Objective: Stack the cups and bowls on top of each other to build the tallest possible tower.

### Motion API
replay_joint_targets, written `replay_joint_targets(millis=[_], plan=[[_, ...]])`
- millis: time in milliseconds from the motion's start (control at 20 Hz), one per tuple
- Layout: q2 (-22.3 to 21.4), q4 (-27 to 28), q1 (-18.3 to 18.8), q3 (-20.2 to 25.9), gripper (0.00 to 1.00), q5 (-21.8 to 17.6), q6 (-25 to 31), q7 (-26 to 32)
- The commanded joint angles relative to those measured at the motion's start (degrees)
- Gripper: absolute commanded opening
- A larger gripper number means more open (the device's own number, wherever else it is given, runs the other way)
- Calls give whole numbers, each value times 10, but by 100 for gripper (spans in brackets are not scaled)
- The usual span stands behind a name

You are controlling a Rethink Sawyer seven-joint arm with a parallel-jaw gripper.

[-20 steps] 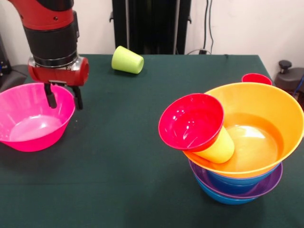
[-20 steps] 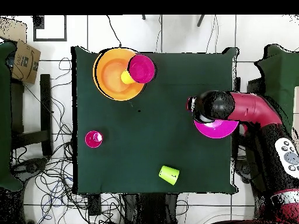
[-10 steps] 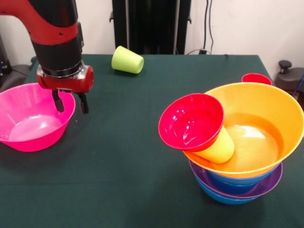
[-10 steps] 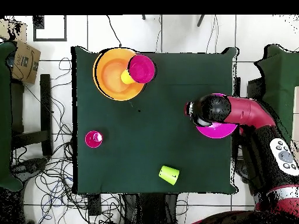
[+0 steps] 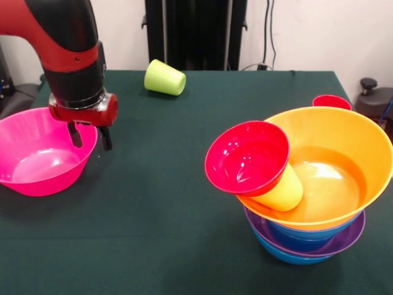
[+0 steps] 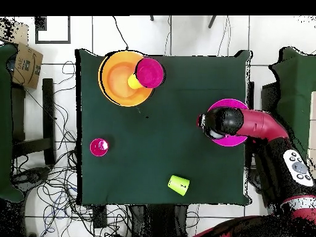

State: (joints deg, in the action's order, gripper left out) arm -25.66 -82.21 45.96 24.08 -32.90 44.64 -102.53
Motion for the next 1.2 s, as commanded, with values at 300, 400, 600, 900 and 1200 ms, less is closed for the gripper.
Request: replay_joint_targets(millis=[300,400,600,900,1200], plan=[[62,18,-16,-48,100,-50,-81,-10],[68,21,-18,-53,100,-49,-88,-7],[80,27,-24,-65,100,-49,-107,-11],[100,47,-36,-92,100,-58,-128,-19],[101,53,-51,-113,0,-62,-148,-30]])
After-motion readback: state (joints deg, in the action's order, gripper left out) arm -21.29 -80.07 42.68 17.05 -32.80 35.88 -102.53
